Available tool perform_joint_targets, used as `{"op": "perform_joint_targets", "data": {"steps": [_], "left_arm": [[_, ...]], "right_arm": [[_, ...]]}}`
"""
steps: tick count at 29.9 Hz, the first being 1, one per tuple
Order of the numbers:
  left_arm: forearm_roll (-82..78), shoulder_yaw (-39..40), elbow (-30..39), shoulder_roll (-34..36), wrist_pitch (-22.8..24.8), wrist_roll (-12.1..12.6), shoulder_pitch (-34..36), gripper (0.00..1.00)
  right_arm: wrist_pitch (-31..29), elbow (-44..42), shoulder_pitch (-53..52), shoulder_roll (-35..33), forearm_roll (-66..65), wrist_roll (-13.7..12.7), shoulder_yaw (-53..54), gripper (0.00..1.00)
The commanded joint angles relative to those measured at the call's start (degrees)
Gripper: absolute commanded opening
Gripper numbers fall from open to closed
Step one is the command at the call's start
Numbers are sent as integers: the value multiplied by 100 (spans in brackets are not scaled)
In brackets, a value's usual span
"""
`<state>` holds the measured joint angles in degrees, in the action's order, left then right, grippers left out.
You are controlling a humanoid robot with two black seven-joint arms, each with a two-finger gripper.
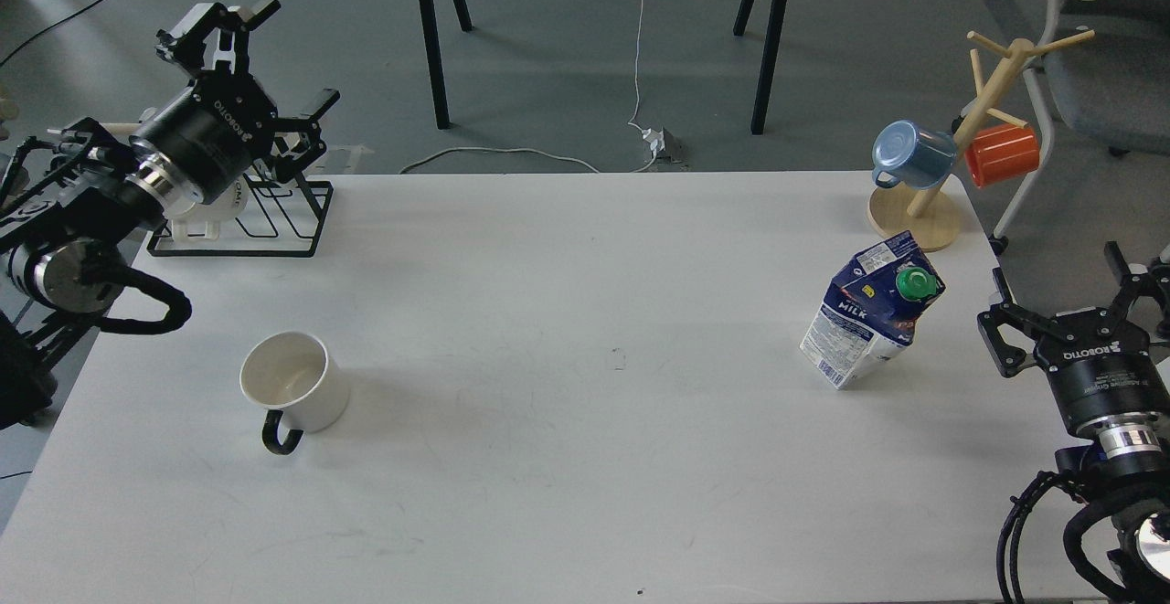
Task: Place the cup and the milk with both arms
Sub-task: 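Move the left gripper down toward the white mug's rim, then grasp the white mug by its rim with the left gripper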
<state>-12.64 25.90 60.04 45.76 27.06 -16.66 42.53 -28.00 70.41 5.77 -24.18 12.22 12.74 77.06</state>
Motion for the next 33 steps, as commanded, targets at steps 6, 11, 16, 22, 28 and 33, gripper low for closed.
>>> {"op": "perform_joint_targets", "data": {"steps": [6, 11, 16, 22, 28, 33], "left_arm": [[-4049, -138, 1300, 1496, -271, -56, -807, 95], [-6115, -146, 1318, 1506, -1052, -100, -1211, 94], [-7575, -155, 1274, 1462, -1695, -109, -1528, 90], [-9316, -155, 739, 1111, -2065, -100, -1669, 84], [-9714, -164, -53, 566, -2197, -135, -1678, 65], [-9705, -164, -88, 469, -2039, -135, -1678, 17]], "right_arm": [[0, -1, -110, 106, -1, -9, 20, 99], [0, -62, -689, 98, -27, -62, 11, 99], [0, -282, -1489, 19, -53, -79, -147, 99], [0, -361, -1772, 18, -45, -79, -279, 99], [0, -361, -1763, 18, -45, -79, -270, 99], [0, -361, -1763, -87, -45, -79, -252, 99]]}}
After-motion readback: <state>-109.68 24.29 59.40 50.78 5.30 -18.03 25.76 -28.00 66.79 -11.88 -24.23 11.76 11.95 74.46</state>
